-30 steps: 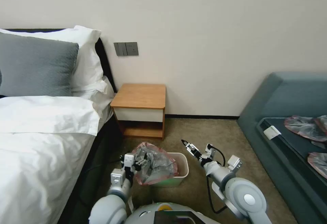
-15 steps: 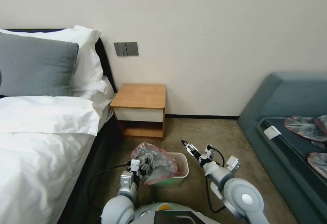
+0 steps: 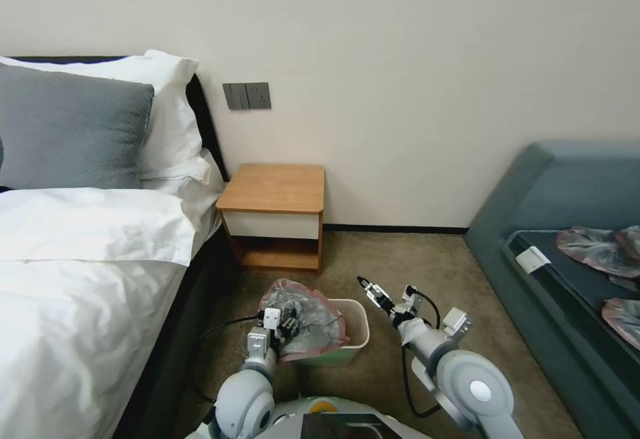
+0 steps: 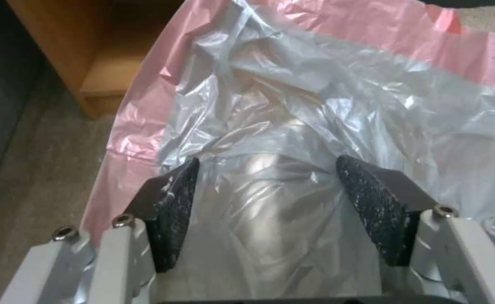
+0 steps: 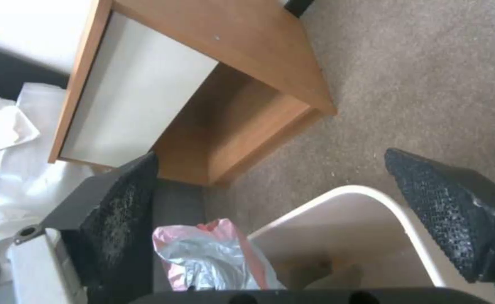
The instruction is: Pick up the garbage bag from the table and place it over the trash can.
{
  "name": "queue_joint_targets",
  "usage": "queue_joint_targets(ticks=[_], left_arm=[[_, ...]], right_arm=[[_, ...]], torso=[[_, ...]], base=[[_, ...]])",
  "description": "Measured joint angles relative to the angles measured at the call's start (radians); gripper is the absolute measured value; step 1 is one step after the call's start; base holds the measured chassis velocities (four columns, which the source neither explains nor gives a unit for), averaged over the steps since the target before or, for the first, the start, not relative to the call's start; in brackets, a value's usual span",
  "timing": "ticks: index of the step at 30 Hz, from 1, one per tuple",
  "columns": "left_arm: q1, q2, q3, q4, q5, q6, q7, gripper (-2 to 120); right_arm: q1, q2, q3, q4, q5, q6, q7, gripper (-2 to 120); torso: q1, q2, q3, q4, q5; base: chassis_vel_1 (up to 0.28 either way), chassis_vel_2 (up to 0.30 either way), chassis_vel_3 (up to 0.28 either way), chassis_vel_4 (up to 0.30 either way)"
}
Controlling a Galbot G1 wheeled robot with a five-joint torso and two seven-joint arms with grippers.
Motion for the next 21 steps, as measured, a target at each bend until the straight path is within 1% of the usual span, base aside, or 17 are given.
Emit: queue_joint_targets(ticks=[6,12,16,21], left_arm=[[-0.034,-0.01,0.02,0.028,-0.003,0.002,-0.008,67],[-0.076,-0.012,0.03,0.044,-0.045,0.036,-0.039,66],[-0.105,-0.008,0.031,0.055,-0.082,0.064,-0.058,62],[-0.118,-0.006,0.031,0.067,-0.107,0.074,-0.068,59]], right_arm=[[0.0,0.0,0.001,-0.004,0.0,0.0,0.0,100],[0.0,0.0,0.004,-0.009,-0.001,0.001,0.0,100],[-0.001,0.005,0.004,-0.012,-0.004,0.001,0.0,100],[-0.002,0.007,0.004,-0.014,-0.006,0.002,0.0,100]], torso=[[0.0,0.0,0.0,0.0,0.0],[0.0,0.0,0.0,0.0,0.0],[0.0,0.0,0.0,-0.0001,-0.0001],[0.0,0.0,0.0,0.0,-0.0001]], base=[[0.0,0.0,0.0,0.0],[0.0,0.0,0.0,0.0],[0.0,0.0,0.0,0.0],[0.0,0.0,0.0,0.0]])
